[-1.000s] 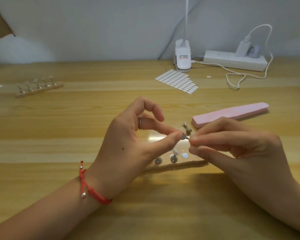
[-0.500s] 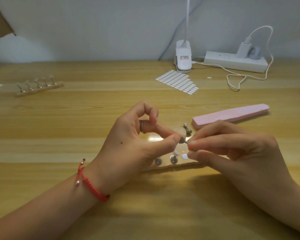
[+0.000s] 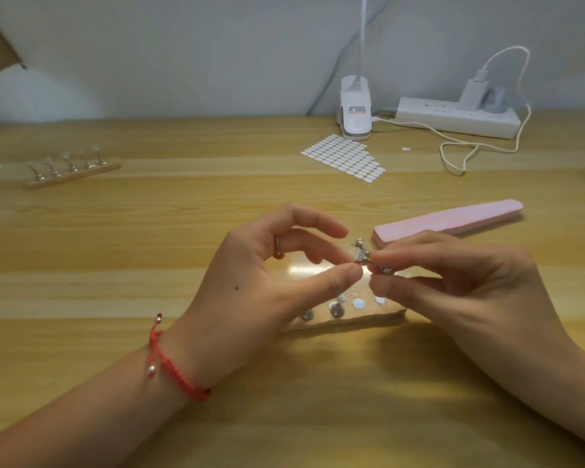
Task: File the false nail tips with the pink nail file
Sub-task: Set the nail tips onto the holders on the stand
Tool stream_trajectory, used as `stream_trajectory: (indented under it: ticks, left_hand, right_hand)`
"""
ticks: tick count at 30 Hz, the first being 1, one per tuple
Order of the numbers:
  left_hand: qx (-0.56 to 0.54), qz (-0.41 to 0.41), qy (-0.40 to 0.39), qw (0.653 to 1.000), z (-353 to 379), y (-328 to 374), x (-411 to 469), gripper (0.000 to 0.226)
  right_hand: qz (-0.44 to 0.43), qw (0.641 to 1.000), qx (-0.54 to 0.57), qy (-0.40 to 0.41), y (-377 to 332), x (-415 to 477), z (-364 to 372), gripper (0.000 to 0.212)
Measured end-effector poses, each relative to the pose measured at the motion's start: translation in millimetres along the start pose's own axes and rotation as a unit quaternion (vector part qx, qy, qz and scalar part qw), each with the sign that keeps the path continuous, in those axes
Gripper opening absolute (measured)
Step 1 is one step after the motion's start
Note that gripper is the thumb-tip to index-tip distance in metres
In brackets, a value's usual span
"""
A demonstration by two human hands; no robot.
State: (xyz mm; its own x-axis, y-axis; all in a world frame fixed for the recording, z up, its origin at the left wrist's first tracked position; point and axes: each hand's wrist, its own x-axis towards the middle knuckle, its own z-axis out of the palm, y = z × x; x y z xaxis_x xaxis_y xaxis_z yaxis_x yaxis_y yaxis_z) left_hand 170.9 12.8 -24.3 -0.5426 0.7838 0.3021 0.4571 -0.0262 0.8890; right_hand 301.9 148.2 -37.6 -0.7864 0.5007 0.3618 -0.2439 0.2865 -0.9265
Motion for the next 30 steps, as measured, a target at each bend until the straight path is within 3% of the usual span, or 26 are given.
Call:
stream_trajectory:
  ticks: [3,20,30]
  left_hand:
    - [0.030,0.019,-0.002,0.999,-0.5,-1.0,0.4,0.021]
    - [-0.034,-0.003,-0.016,0.999,-3.0,-5.2,4.0,0.028]
    - [-0.006,0.016,0.001,1.000,-2.3,-3.8,2.6,0.025]
  right_hand:
    - [0.003,1.000,0.001,-0.002,-0.3,0.4,0.0,0.019]
    - [-0.008,1.000,-0.012,-0.002,1.8,0.5,-1.5,0.024]
    - [-0.014,1.000,-0.008,0.001,5.0,1.1,-1.9,0.021]
